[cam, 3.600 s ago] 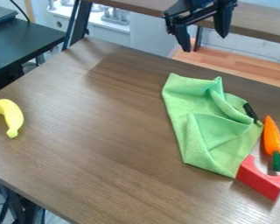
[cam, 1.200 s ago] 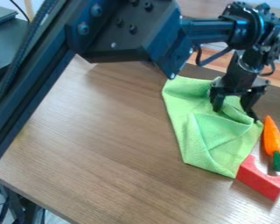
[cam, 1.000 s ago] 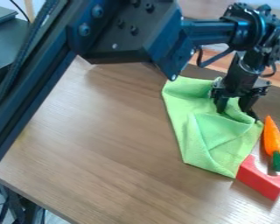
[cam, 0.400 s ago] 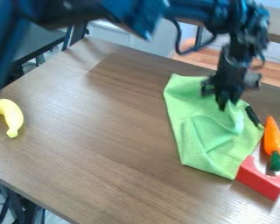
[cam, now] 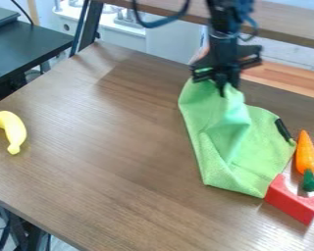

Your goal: Unfold the cloth from the top right to bottom left

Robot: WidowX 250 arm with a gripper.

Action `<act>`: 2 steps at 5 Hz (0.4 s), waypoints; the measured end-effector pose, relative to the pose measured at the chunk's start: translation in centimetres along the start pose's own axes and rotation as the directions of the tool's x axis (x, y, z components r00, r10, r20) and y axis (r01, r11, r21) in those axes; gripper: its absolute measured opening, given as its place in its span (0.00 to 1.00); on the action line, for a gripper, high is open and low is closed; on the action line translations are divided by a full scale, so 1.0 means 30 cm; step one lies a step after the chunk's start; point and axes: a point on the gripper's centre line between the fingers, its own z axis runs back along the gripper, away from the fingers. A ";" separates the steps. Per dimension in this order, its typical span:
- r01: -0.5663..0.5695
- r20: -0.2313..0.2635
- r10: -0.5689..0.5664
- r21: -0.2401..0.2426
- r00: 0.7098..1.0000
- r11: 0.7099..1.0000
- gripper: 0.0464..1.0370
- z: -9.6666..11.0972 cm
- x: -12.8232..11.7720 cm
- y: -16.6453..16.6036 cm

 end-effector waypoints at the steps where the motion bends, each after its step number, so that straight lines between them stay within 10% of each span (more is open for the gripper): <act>1: 0.020 -0.017 -0.020 0.033 1.000 0.999 0.04 -0.026 0.006 0.115; 2: 0.045 -0.009 -0.045 0.061 0.999 0.997 0.04 -0.034 0.019 0.238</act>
